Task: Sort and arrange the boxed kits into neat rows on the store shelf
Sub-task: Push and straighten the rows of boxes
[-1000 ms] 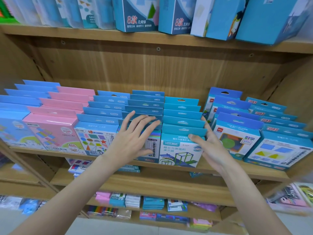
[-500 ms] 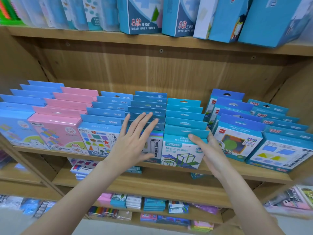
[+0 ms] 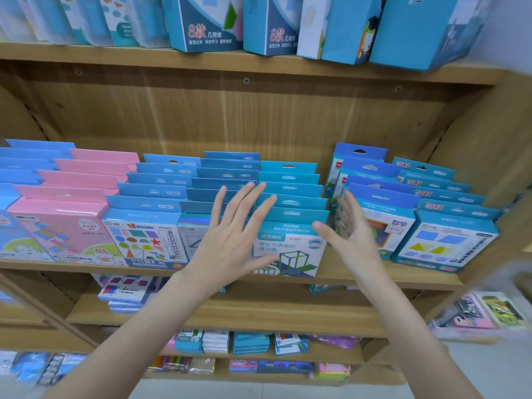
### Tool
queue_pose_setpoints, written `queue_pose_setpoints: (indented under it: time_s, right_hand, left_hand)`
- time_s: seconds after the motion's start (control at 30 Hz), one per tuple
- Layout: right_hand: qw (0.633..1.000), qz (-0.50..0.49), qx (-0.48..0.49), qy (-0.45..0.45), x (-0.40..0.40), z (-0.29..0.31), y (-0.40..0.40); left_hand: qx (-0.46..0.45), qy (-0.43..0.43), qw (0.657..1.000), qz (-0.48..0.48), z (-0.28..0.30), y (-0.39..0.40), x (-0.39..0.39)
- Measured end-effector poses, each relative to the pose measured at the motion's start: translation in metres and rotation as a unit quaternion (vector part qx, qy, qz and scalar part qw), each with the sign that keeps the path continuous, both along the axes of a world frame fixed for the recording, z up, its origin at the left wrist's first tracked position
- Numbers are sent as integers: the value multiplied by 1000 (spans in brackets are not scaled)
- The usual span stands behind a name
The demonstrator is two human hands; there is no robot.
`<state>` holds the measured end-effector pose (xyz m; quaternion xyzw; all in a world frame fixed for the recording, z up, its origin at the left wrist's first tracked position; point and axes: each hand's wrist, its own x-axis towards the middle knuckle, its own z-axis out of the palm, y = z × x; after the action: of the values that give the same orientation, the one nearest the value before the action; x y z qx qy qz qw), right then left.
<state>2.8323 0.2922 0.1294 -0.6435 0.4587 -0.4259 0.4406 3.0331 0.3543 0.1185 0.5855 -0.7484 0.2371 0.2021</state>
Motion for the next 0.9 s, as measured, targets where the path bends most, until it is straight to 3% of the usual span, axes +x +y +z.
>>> queue_pose_setpoints:
  time_s: [0.13,0.17,0.23,0.3,0.37,0.43,0.53,0.73,0.9]
  right_hand:
    - [998,-17,-59,-16,-34,18,-7]
    - [995,-22,-95,13,-43,25,-13]
    - [974,-14,-161,157,-62,40,-35]
    - [923,39,-157,350,-77,53,-64]
    - [839,105,-144,514,-84,61,-90]
    - [766,161,-165,600,-80,61,-105]
    - [722,209,-198,629,-76,65,-121]
    - [709,297,-285,572,-75,57,-115]
    - [695,354,-303,548,-66,54,-98]
  left_hand:
    - [-2,-20,1000,-10,10,-12,-22]
    - [-1,-29,1000,-10,12,-16,-27]
    - [2,-48,999,-11,17,-25,-38]
    - [13,-68,998,-5,19,-32,-50]
    - [36,-93,995,10,18,-39,-60]
    - [68,-116,990,31,13,-40,-62]
    - [82,-114,988,58,7,-41,-67]
    - [60,-84,991,80,5,-39,-73]
    - [66,-88,990,84,5,-39,-71]
